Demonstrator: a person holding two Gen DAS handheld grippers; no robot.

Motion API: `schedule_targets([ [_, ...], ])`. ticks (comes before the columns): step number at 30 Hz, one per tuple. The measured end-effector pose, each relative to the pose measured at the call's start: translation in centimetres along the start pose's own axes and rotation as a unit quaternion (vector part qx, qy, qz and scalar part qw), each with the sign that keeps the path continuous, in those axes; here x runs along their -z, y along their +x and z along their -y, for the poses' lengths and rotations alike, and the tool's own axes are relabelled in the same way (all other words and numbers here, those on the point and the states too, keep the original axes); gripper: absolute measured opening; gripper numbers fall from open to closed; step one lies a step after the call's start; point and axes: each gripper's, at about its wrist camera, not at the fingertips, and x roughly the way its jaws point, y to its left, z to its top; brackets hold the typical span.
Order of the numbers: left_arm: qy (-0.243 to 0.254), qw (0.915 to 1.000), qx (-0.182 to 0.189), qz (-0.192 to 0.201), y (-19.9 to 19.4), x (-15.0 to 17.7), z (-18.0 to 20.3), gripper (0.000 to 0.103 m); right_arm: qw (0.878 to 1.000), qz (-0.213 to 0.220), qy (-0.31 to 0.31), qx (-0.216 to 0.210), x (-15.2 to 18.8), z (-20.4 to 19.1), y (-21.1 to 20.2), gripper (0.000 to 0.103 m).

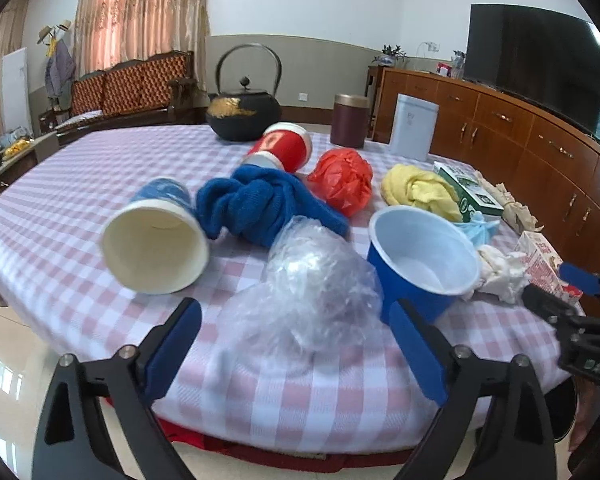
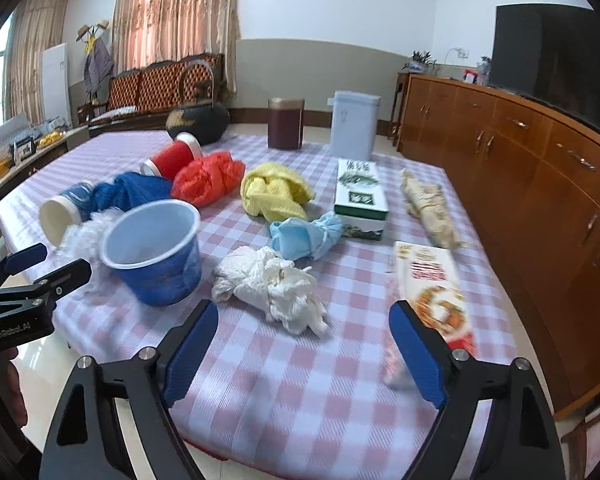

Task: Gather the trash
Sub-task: 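Grasp the clear plastic bag with the left tool while the right tool grasps the white tissue, then carry the plastic bag and tissue in both tools over the black bin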

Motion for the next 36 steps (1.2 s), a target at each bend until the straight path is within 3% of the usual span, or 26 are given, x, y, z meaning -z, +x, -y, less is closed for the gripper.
schedule_targets([
  [3,-0.001,1.0,0.006,-0.005,1.0,0.1,-0.1,0.091,1.0,-0.014,-0.005,-0.003,-0.2,0.0,2.0,0.083],
  [6,-0.008,0.9999,0.012,-0.009,1.7,0.1,-0.3,0.08,0.999,-0.029,-0.005,-0.015,-0.3,0.1,3.3,0.074],
  [8,-0.014,0.9997,0.019,-0.008,1.9,0.0,-0.5,0.073,0.999,-0.032,-0.009,-0.017,-0.3,-0.1,3.6,0.056],
  [9,-0.015,0.9996,0.022,-0.009,2.1,0.0,-0.6,0.065,0.999,-0.033,-0.012,-0.016,-0.3,-0.1,3.8,0.05],
  [11,-0.02,0.9992,0.032,-0.012,2.3,0.0,-0.7,0.048,0.999,-0.037,-0.018,-0.024,-0.2,-0.3,4.0,0.018],
  [12,-0.022,0.999,0.036,-0.012,2.3,0.0,-0.8,0.042,0.999,-0.04,-0.017,-0.031,-0.2,-0.3,4.0,0.009],
  [13,-0.021,0.9991,0.036,-0.01,2.1,0.0,-0.8,0.04,0.999,-0.041,-0.017,-0.031,-0.2,-0.3,3.9,0.003],
  [16,-0.019,0.9993,0.034,0.002,1.3,-0.2,-0.7,0.039,0.999,-0.034,-0.018,-0.033,-0.1,-0.4,3.3,0.002],
  [24,-0.016,0.9992,0.03,0.018,-0.2,-0.9,-0.9,0.039,0.999,-0.013,-0.018,-0.036,-0.7,-0.2,1.6,0.002],
  [25,-0.018,0.9992,0.03,0.017,-0.2,-0.8,-1.0,0.039,0.999,-0.01,-0.024,-0.02,-0.8,-0.4,1.7,0.01],
  [26,-0.019,0.9992,0.03,0.017,-0.1,-0.7,-1.2,0.039,0.999,-0.012,-0.028,-0.012,-0.9,-0.5,1.9,0.047],
  [28,-0.02,0.9993,0.03,0.014,0.2,-0.7,-1.2,0.039,0.999,-0.003,-0.03,-0.015,-1.0,-0.6,2.2,0.09],
  [34,-0.024,0.9991,0.034,0.0,1.4,-0.1,-1.6,0.039,0.999,-0.019,-0.029,-0.029,-1.9,-0.5,5.5,0.086],
  [36,-0.025,0.999,0.036,-0.002,1.6,0.0,-1.5,0.039,0.998,-0.026,-0.02,-0.049,-2.1,-0.3,6.0,0.077],
])
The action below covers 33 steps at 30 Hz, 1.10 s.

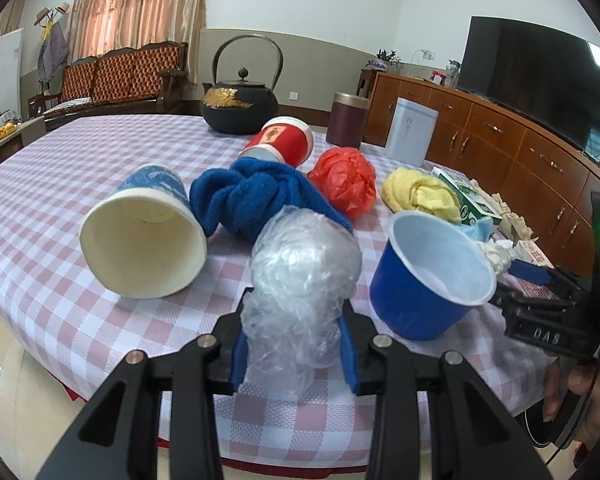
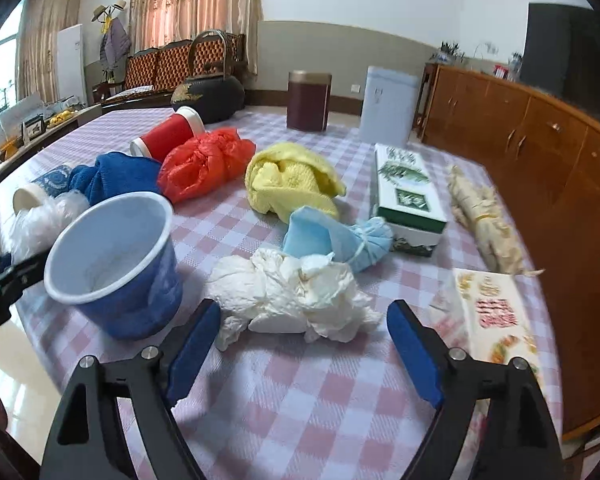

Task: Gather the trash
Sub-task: 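Carry the plastic bag and tissue in both tools over the black bin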

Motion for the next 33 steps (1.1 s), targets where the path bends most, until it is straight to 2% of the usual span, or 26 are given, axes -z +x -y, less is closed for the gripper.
schedule_targets([
  [3,0.003,1.0,0.003,-0.002,0.1,0.3,0.4,0.039,1.0,-0.008,-0.006,-0.021,0.0,-0.2,0.2,0.051],
  [4,0.005,1.0,0.004,-0.003,0.1,0.4,0.5,0.039,1.0,-0.009,-0.001,-0.029,0.0,-0.2,0.2,0.039],
  [5,0.006,1.0,0.004,-0.003,0.1,0.5,0.6,0.039,0.999,-0.01,-0.002,-0.032,0.1,-0.3,0.1,0.023],
  [9,0.008,1.0,0.003,0.002,-0.3,0.4,0.9,0.039,0.999,0.001,0.008,-0.036,0.6,-0.3,-0.7,0.016],
  [10,0.008,1.0,0.002,0.004,-0.4,0.3,0.8,0.039,0.999,0.004,0.011,-0.038,0.8,-0.2,-1.0,0.006],
  [11,0.009,1.0,0.001,0.005,-0.5,0.3,0.8,0.039,0.999,0.006,0.014,-0.037,0.9,-0.1,-1.3,0.002],
  [23,0.009,0.9999,-0.002,0.01,-1.1,0.0,0.8,0.039,0.998,0.038,0.042,-0.028,1.7,0.6,-4.6,0.002],
  [27,0.015,0.9997,-0.003,0.02,-2.4,-0.3,1.3,0.039,0.997,0.058,0.051,-0.012,1.8,1.2,-7.1,0.002],
  [33,0.039,0.9982,0.015,0.043,-6.0,-0.9,4.1,0.039,0.994,0.083,0.07,0.025,3.2,3.4,-12.7,0.002],
])
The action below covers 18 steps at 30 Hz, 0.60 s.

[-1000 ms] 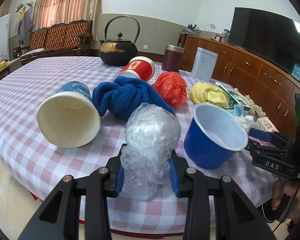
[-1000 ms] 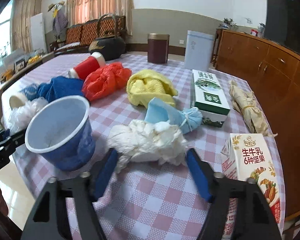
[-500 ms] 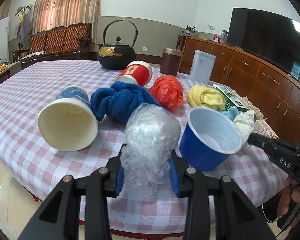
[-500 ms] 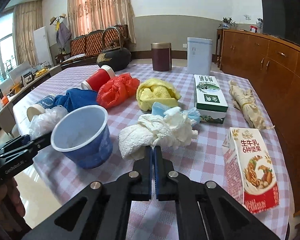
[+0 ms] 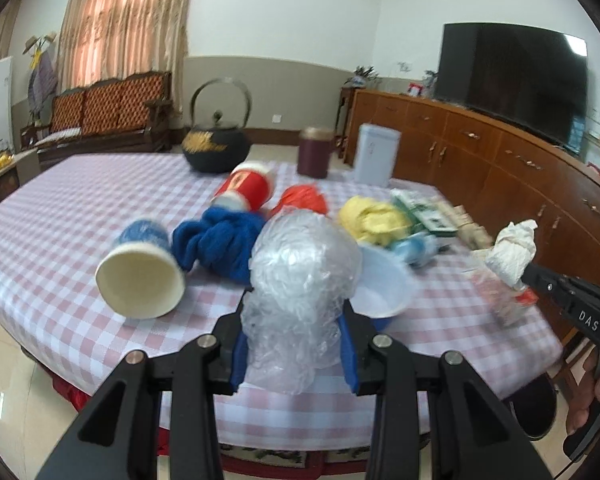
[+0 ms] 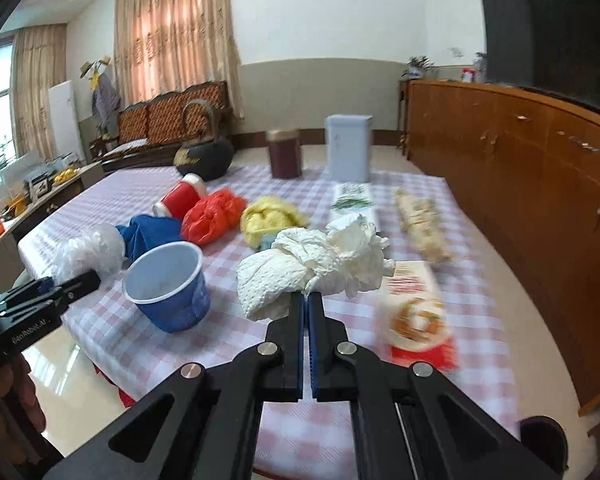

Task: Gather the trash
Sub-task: 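Carry the plastic bag and tissue in both tools over the black bin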

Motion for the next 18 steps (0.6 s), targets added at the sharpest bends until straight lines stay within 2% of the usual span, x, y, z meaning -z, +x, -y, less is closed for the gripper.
schedule_targets([
  [9,0.046,0.9967,0.066,0.003,-3.5,0.0,6.9,0.036,0.996,0.017,0.051,0.071,2.4,6.1,-8.8,0.002],
  [18,0.087,0.9861,0.141,-0.009,-5.0,1.6,14.3,0.033,0.988,0.018,0.086,0.13,5.4,11.2,-14.8,0.002],
])
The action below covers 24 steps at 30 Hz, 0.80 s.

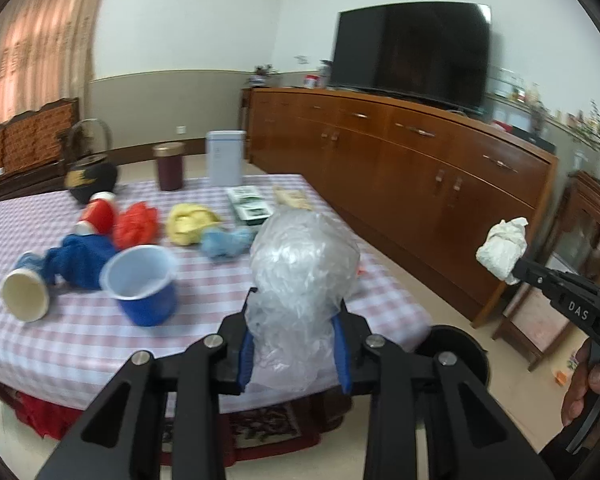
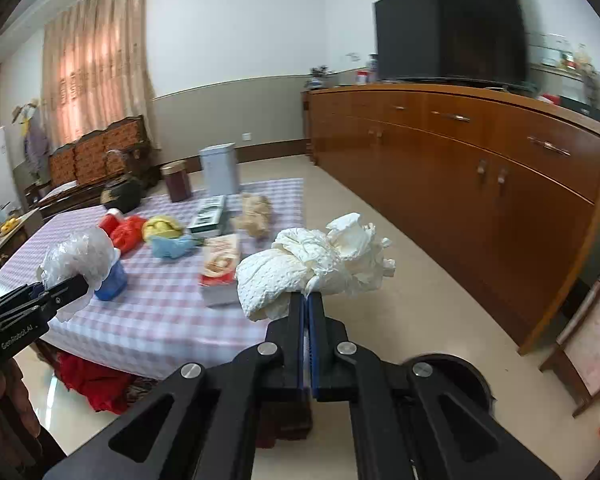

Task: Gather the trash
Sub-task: 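Carry the plastic bag and tissue in both tools over the black bin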

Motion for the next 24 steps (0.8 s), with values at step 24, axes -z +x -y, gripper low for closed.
schedule_targets([
  [24,0.115,0.9729,0.175,-0.097,8.4,4.0,18.2,0.033,0.991,-0.07,0.075,0.088,8.7,14.7,-1.4,0.002],
])
